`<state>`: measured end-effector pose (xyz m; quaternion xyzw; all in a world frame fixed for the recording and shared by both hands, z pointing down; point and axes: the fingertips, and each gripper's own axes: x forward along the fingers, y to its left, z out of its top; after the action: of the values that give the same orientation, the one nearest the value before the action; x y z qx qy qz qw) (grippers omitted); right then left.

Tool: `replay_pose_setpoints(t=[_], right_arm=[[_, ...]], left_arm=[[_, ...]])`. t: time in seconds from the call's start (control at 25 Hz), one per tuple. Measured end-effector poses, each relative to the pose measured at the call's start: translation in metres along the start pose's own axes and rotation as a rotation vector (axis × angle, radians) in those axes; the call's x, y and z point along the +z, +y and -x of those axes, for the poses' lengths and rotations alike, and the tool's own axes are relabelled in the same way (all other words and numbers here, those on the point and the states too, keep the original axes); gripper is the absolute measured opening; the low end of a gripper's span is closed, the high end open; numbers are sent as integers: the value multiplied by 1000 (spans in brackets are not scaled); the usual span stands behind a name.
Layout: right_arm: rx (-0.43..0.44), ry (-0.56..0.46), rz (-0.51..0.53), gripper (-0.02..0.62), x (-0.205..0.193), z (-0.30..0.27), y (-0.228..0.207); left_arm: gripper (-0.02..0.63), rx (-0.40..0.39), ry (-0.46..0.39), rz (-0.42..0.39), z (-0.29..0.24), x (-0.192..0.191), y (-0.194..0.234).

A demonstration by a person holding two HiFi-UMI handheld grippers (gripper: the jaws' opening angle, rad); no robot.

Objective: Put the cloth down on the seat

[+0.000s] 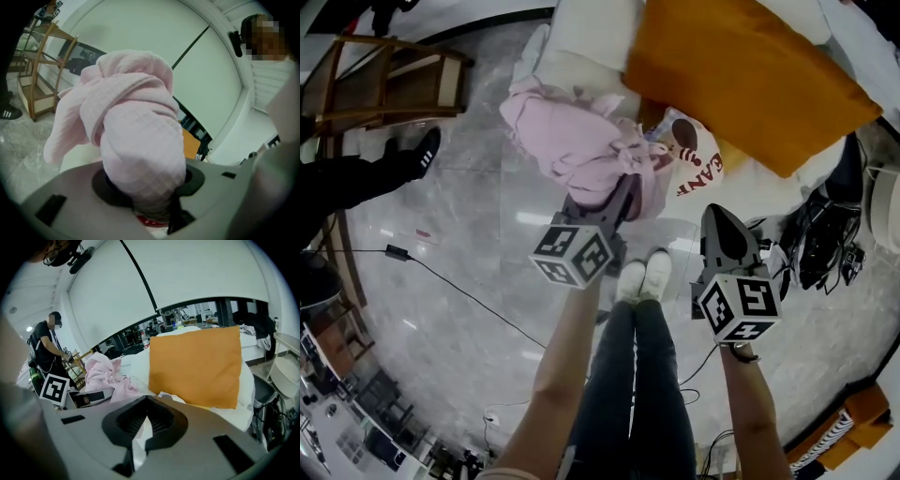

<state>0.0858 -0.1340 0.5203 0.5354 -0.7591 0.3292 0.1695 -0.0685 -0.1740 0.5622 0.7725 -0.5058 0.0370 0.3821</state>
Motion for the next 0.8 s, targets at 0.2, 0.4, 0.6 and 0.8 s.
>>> replay_pose_setpoints(t=[0.2,0.4,0.6,0.8], right_arm=[[-7,25,9,8,-10,-23,-7],[-13,46,-5,8,-18,-43,-13],[-12,66,-14,8,-26,-57,-15],[-10,86,-9,8,-32,-69,-16]], left_arm=[[198,8,40,-1,-24,-12,8],[198,3,57,-3,-45,-15,12],[198,-1,75,4,-62,-22,14],[198,3,105,-3,-79,-28,19]])
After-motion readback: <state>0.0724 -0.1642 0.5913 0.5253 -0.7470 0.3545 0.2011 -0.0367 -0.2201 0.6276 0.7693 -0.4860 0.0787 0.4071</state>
